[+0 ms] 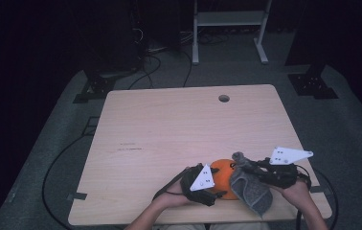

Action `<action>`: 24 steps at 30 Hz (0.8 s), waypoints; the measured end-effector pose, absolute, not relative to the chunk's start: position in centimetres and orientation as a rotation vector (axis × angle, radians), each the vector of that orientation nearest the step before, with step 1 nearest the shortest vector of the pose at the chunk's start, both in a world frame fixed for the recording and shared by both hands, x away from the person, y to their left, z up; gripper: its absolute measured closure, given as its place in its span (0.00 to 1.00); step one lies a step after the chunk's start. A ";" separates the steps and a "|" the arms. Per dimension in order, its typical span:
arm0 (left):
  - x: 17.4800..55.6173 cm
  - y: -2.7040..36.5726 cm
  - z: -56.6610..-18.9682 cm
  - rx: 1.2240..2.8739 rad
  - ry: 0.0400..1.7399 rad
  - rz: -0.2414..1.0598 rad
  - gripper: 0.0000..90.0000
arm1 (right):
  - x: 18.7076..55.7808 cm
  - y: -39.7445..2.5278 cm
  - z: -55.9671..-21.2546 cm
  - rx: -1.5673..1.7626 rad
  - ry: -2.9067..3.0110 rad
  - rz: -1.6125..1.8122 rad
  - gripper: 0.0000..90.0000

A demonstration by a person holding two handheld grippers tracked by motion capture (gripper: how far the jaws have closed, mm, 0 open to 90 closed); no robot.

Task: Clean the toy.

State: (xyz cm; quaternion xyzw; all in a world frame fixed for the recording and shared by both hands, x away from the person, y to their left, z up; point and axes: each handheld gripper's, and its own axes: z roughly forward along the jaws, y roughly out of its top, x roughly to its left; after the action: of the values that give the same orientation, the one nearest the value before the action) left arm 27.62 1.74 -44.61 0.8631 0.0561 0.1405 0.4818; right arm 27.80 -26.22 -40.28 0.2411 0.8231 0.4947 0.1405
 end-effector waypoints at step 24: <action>30.0 2.9 -44.9 1.978 0.408 0.189 0.32 | 28.3 -27.2 -41.4 0.811 2.293 1.451 0.87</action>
State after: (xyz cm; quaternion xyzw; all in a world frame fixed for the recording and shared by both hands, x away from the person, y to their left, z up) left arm 29.98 2.89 -44.87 0.8280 0.1706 0.0792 0.5282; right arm 28.31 -27.17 -41.39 0.2828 0.7999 0.5063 0.1541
